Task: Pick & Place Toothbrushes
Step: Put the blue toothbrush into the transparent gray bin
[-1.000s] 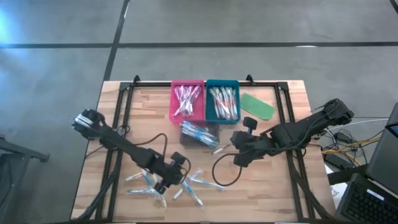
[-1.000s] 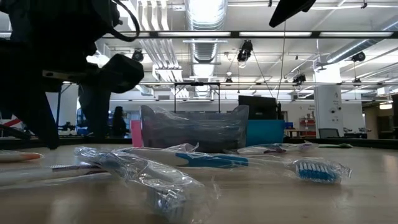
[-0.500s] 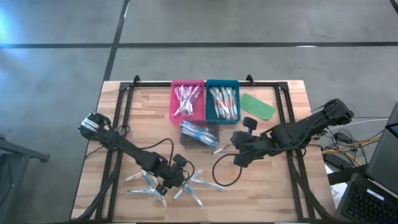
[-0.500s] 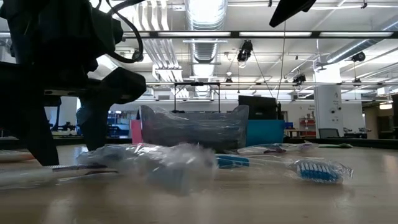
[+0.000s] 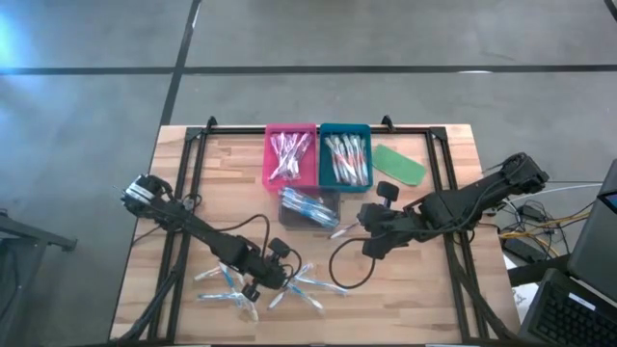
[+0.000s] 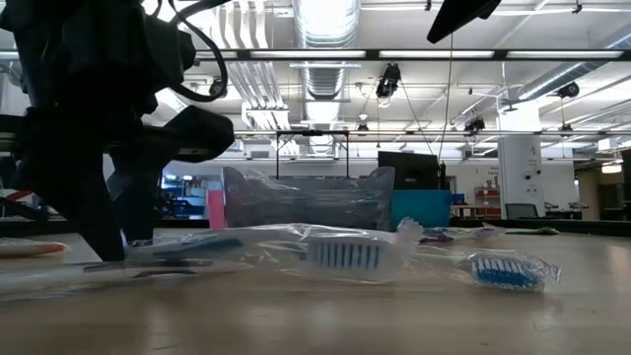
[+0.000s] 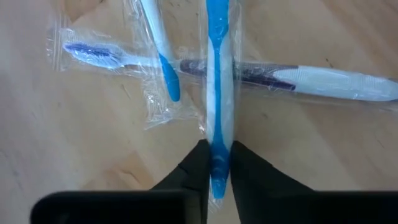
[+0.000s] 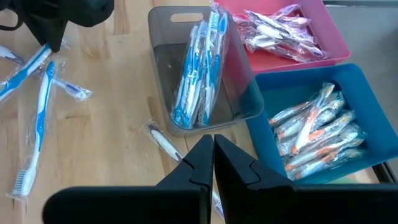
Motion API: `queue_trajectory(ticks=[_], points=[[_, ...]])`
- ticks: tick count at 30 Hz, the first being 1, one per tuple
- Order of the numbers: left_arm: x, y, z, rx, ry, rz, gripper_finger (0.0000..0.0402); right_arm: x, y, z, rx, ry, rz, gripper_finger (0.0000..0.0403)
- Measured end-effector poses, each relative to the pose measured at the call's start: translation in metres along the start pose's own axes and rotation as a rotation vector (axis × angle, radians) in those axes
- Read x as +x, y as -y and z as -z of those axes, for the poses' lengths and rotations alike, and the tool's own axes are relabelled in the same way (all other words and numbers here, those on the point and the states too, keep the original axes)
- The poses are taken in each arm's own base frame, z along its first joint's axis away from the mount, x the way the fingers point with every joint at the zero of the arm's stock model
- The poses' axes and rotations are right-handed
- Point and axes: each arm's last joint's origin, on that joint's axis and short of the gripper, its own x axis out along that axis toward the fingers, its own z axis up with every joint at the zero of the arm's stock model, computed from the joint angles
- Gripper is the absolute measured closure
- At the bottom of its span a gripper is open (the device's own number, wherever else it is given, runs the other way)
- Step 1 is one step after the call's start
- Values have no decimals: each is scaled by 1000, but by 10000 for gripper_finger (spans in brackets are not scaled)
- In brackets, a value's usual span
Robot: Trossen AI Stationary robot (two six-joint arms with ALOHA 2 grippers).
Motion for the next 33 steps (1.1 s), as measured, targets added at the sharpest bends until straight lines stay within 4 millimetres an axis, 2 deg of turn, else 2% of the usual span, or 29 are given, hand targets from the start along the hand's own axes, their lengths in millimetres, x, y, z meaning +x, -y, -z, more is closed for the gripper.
queue_trajectory(ticks=[6, 10, 14, 17, 20, 27, 33], points=[[-7, -1, -3, 22, -40, 1, 358, 0, 0, 0, 0, -1, -1, 394], [-30, -5, -15, -42, -55, 2, 348, 0, 0, 0, 0, -1, -1, 394], [-52, -8, -18, -79, -64, -15, 356, 0, 0, 1, 2, -4, -2, 394], [-70, -12, -19, -87, -3, -111, 369, 1, -2, 4, 9, -10, -1, 394], [-81, -15, -11, -102, 54, -228, 372, 3, -7, 12, -23, -4, 25, 394], [-90, -22, 14, -146, 410, -380, 373, 17, -23, 39, -55, 125, 162, 394], [-92, -26, 31, -267, 835, -430, 373, 39, -40, 48, 9, 310, 61, 394]])
